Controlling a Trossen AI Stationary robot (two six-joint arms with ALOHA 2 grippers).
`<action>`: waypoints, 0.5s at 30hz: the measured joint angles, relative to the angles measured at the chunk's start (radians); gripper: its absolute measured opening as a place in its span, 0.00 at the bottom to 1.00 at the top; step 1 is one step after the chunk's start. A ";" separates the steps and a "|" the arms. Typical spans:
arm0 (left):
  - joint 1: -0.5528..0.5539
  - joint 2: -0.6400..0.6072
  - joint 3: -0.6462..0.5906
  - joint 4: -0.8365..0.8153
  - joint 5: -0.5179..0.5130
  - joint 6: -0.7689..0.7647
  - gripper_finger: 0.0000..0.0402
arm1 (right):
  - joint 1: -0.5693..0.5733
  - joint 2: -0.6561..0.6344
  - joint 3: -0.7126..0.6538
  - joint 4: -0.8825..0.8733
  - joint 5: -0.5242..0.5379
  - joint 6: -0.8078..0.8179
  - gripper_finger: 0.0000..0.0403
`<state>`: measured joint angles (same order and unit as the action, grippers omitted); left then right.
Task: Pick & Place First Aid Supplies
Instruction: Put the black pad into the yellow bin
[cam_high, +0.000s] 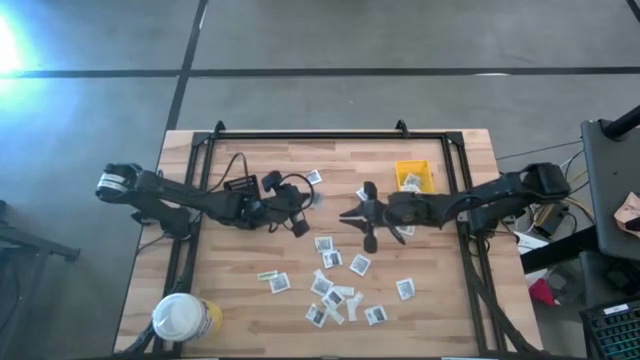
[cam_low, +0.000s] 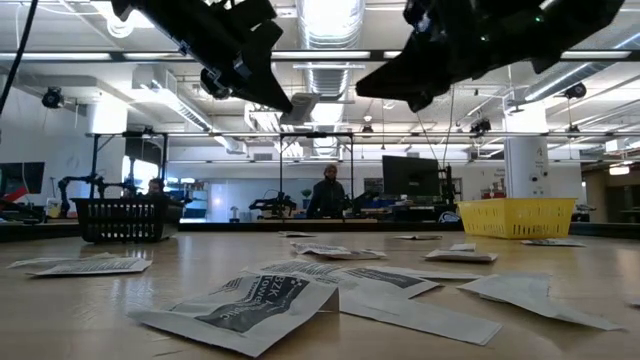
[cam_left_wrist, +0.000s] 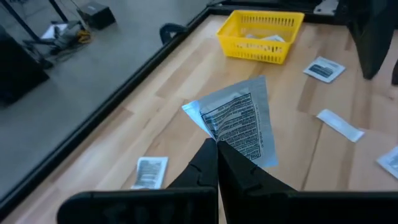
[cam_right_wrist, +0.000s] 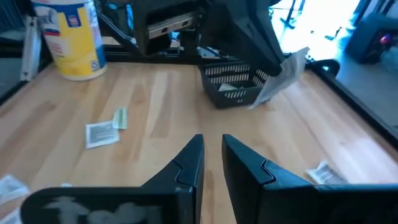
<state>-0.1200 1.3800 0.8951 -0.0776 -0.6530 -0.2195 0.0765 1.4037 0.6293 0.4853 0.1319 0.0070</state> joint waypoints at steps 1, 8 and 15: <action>0.000 -0.002 0.000 0.001 -0.006 0.006 0.00 | 0.000 0.012 0.012 -0.002 0.006 -0.010 0.13; 0.001 -0.002 0.000 0.009 -0.027 0.057 0.00 | -0.002 0.052 0.083 -0.015 0.142 0.004 0.17; 0.000 -0.001 0.000 0.065 -0.027 0.103 0.00 | -0.008 0.050 0.125 -0.016 0.159 0.045 0.26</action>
<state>-0.1196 1.3790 0.8951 -0.0126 -0.6800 -0.1167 0.0690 1.4535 0.7546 0.4690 0.2909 0.0521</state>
